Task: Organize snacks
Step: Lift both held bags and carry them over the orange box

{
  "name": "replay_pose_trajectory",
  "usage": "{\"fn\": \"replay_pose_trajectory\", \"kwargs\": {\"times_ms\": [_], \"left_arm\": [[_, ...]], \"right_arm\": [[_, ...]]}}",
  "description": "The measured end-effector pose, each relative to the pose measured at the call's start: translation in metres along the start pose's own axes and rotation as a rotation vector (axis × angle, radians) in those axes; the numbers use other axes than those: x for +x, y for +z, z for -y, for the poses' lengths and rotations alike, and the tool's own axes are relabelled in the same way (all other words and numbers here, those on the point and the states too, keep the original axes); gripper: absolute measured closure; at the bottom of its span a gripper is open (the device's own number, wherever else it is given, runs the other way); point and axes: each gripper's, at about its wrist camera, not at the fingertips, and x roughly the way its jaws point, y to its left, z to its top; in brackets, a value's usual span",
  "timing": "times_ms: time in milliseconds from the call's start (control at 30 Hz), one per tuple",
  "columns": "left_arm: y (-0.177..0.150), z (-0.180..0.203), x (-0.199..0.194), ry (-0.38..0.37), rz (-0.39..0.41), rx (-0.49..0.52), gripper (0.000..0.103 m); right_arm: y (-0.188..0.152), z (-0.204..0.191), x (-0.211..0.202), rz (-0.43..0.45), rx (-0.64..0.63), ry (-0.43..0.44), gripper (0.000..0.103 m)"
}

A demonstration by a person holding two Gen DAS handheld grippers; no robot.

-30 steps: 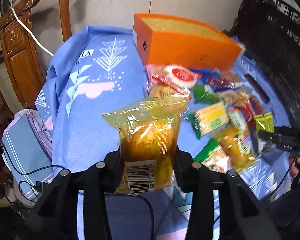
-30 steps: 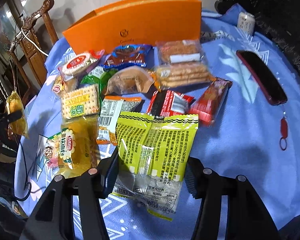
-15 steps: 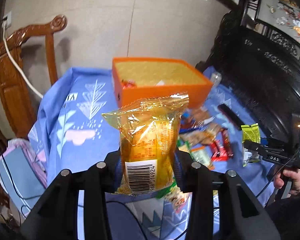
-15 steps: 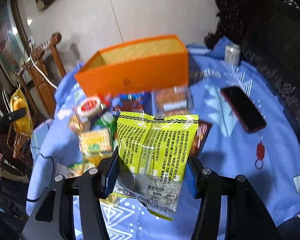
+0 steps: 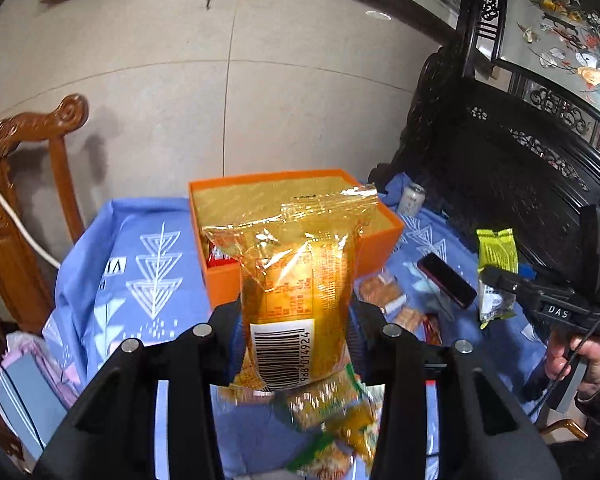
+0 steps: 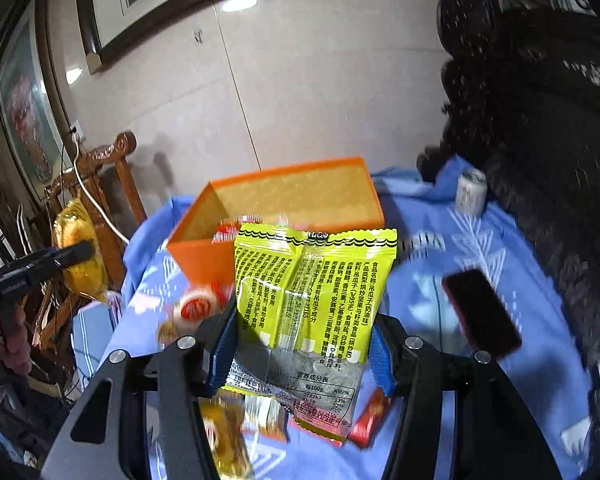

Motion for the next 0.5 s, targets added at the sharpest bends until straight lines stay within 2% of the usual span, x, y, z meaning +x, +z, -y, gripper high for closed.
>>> {"fn": "replay_pose_trajectory", "kwargs": {"times_ms": [200,500], "left_arm": [[0.045,0.001,0.034,0.001,0.025,0.019,0.062],[0.101,-0.010,0.112,0.056,-0.009,0.004,0.062]], "right_arm": [[0.055,0.000,0.033,0.032,-0.020,0.031,0.047],[0.123,-0.003,0.103,0.038,-0.035,0.071,0.047]]}}
